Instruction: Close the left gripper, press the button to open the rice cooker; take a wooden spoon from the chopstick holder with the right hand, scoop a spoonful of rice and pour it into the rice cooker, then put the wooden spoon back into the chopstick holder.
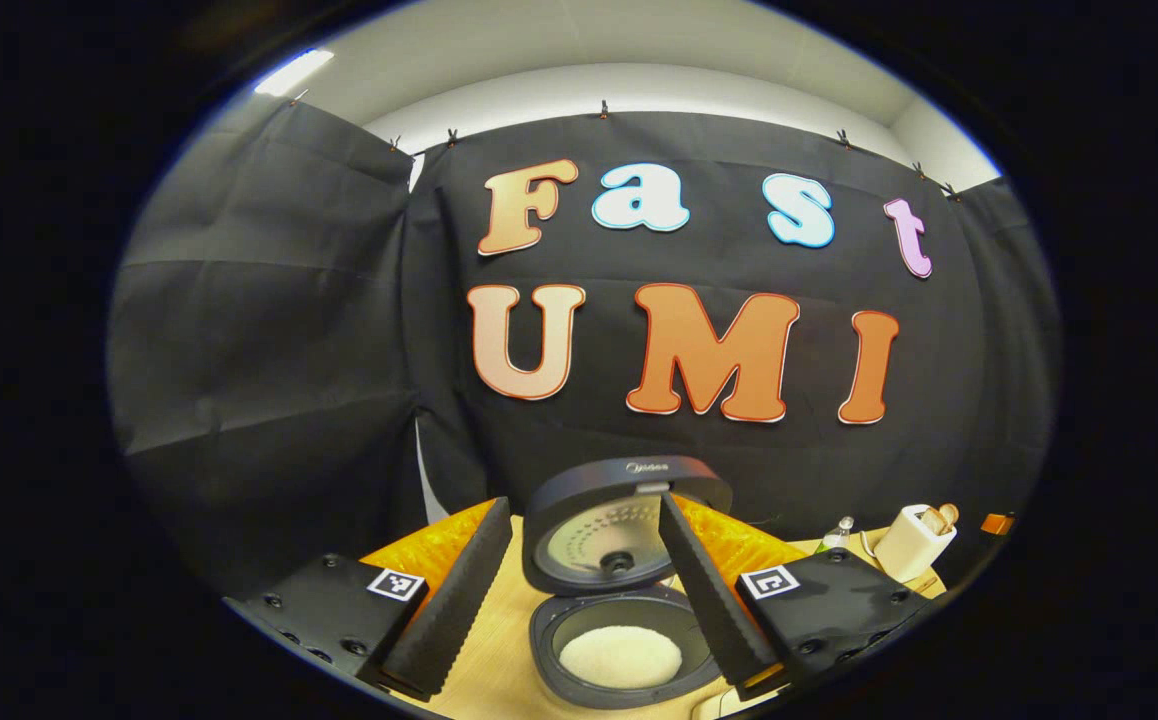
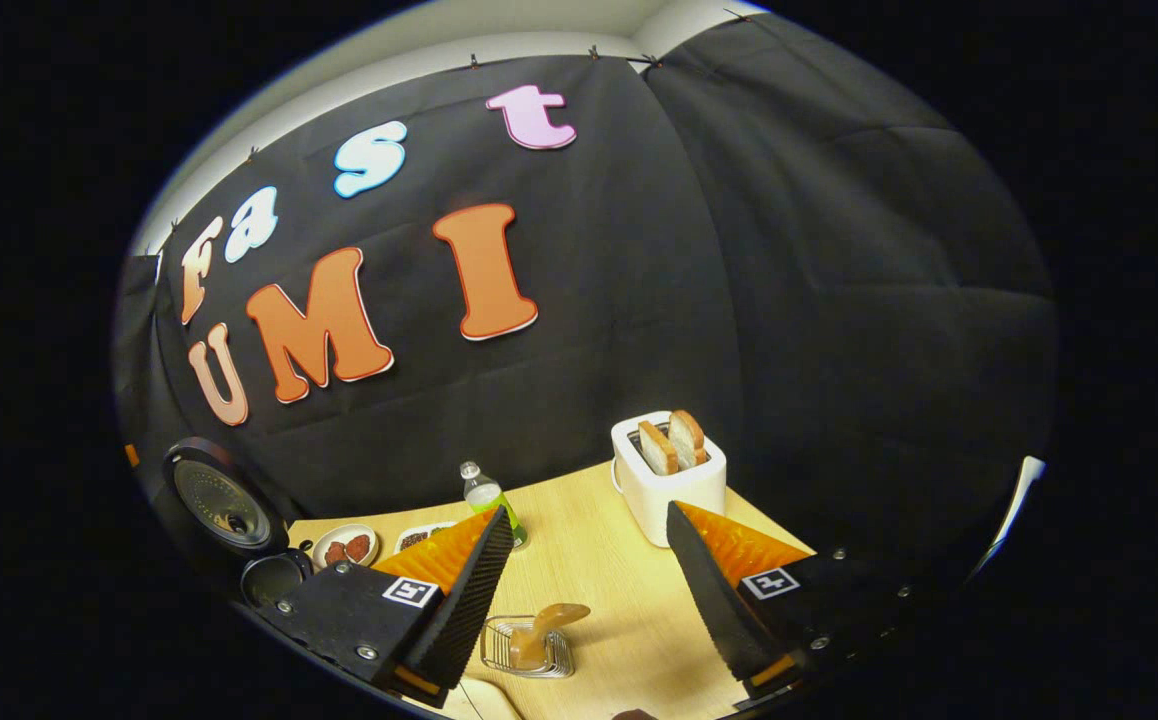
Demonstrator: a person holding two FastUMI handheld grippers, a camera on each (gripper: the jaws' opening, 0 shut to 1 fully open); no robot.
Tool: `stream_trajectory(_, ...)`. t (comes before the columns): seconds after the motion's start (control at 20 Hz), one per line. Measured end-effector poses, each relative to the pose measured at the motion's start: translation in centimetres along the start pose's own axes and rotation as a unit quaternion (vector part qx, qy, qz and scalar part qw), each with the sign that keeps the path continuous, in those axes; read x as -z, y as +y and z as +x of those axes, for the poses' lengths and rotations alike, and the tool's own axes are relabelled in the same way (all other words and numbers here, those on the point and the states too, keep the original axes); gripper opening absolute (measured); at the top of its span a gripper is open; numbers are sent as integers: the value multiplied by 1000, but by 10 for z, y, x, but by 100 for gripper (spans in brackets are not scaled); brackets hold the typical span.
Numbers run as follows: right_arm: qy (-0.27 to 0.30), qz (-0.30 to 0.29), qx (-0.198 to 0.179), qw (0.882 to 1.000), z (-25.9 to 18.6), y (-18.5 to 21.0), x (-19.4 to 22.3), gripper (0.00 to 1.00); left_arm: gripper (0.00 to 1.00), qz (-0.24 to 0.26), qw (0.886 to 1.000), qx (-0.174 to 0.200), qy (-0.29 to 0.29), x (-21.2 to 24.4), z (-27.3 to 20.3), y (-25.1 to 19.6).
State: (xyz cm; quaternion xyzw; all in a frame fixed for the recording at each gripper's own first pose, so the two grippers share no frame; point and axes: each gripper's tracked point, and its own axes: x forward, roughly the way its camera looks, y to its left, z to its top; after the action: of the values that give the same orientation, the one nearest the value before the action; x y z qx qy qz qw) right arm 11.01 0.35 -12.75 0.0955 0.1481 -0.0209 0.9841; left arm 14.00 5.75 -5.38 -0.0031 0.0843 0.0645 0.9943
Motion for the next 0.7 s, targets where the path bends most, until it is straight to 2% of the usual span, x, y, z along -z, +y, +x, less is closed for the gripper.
stream_trajectory(0.25,-21,-31,-12,999,-19,15,-24,94,96,3,1000,14,5,-32,80,-29)
stream_trajectory(0.3,-22,-37,-13,999,-21,17,-26,94,100,9,1000,16,9,-33,96,-34)
stream_trajectory(0.4,-24,-47,-17,998,-24,22,-29,94,100,25,999,10,22,-25,123,-38)
stream_trajectory(0.45,-25,-52,-19,998,-24,23,-32,95,96,29,999,9,31,-18,134,-40)
stream_trajectory(0.7,-30,-69,-26,997,-21,29,-40,94,97,27,998,15,60,16,171,-48)
